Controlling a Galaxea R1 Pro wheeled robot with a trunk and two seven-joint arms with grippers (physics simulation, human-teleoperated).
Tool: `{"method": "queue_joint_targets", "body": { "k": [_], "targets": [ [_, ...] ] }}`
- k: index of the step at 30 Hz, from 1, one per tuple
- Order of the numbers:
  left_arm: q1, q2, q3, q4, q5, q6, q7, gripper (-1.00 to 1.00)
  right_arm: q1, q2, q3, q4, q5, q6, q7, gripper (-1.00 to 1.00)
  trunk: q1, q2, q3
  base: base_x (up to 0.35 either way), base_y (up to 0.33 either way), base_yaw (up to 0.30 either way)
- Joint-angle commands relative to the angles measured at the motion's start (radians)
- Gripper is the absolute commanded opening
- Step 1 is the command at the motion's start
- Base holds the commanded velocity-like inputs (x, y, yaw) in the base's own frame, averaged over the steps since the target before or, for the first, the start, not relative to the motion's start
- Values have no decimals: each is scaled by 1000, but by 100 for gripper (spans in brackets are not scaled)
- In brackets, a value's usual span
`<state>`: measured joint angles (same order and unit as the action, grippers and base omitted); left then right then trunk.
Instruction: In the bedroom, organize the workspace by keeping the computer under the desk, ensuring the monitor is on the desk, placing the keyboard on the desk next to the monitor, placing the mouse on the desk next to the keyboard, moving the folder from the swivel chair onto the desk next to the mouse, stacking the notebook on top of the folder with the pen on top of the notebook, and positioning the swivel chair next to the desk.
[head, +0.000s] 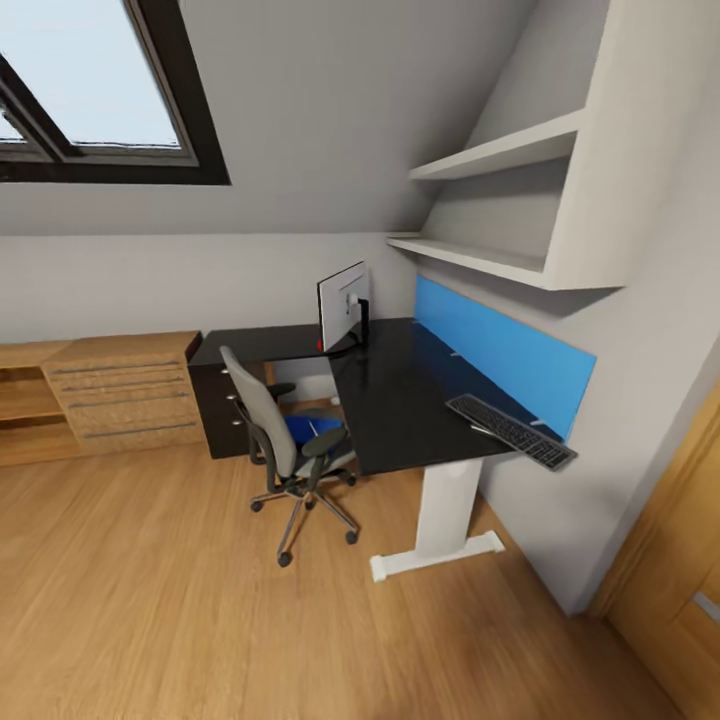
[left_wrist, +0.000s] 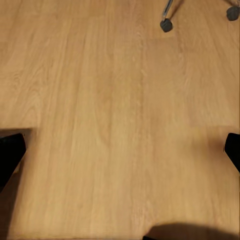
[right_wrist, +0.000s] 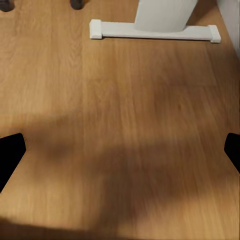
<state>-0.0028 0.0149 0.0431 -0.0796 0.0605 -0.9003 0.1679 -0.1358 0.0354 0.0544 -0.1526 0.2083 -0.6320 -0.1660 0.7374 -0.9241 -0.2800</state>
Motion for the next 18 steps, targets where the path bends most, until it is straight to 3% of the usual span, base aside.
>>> {"method": "queue_joint_targets", "body": {
  "k": [1,18],
  "targets": [
    [0,0,3,0,6,-2,-7,100,-1,0,5,1,6,-1,-10,100,0,-1,-1,0,0,279],
    [0,-12,2,0,5,-1,-10,100,-1,-1,4,1,6,-1,-12,100,0,-1,-1,0,-36,279]
  ]
}}
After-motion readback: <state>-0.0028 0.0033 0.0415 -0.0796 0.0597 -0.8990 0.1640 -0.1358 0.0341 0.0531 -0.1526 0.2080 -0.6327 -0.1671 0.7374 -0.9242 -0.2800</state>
